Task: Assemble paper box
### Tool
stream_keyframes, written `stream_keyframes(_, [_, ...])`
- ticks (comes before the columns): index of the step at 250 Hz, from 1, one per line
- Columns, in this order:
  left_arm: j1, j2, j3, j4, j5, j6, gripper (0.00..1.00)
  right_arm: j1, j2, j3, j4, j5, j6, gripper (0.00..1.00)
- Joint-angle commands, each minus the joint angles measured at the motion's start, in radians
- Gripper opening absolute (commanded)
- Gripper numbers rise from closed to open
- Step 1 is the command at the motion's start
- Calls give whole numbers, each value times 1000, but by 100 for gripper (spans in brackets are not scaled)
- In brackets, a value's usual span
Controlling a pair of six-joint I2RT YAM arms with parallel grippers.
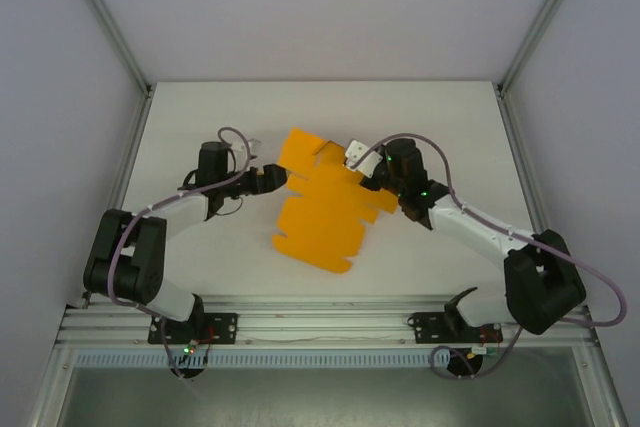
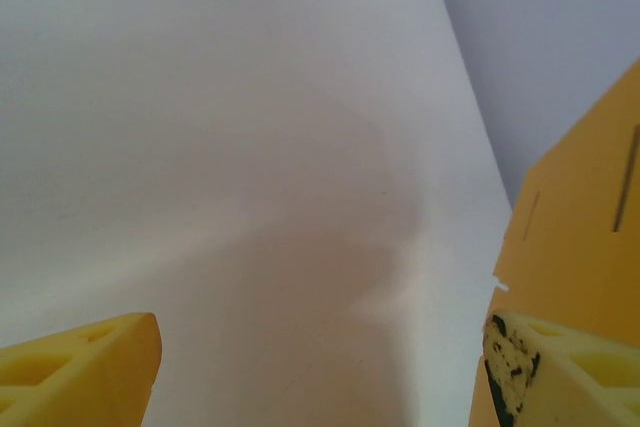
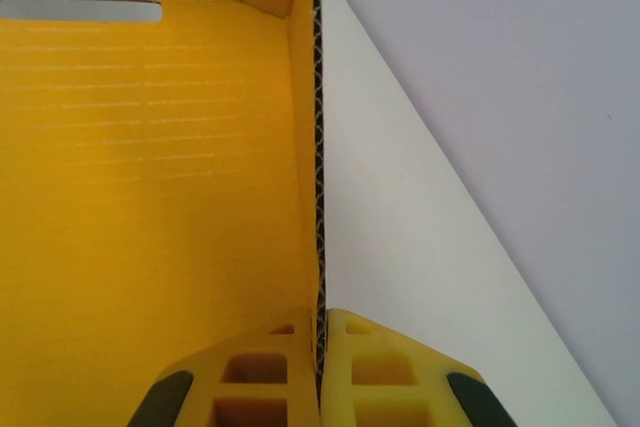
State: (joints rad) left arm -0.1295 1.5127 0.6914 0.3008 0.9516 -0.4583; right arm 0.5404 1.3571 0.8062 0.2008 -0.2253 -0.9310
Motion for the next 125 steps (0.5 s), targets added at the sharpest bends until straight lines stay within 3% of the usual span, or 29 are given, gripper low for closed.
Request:
stream_keyframes(1, [-22,15,-14,114,92,-35,83,32,38,41,36,88,-1,0])
stream_keyframes(71, [-38,-17,-37,70,32,-10,82,51,57,40,58,147,-32,0])
stream_keyframes(90, [-39,-15,-58,90,64,-8,81,51,54,43,54,143,-34,0])
stream_keyframes(125, [-47,-10,-105,164,110,-12,71,50,60,47,58,136,-32,0])
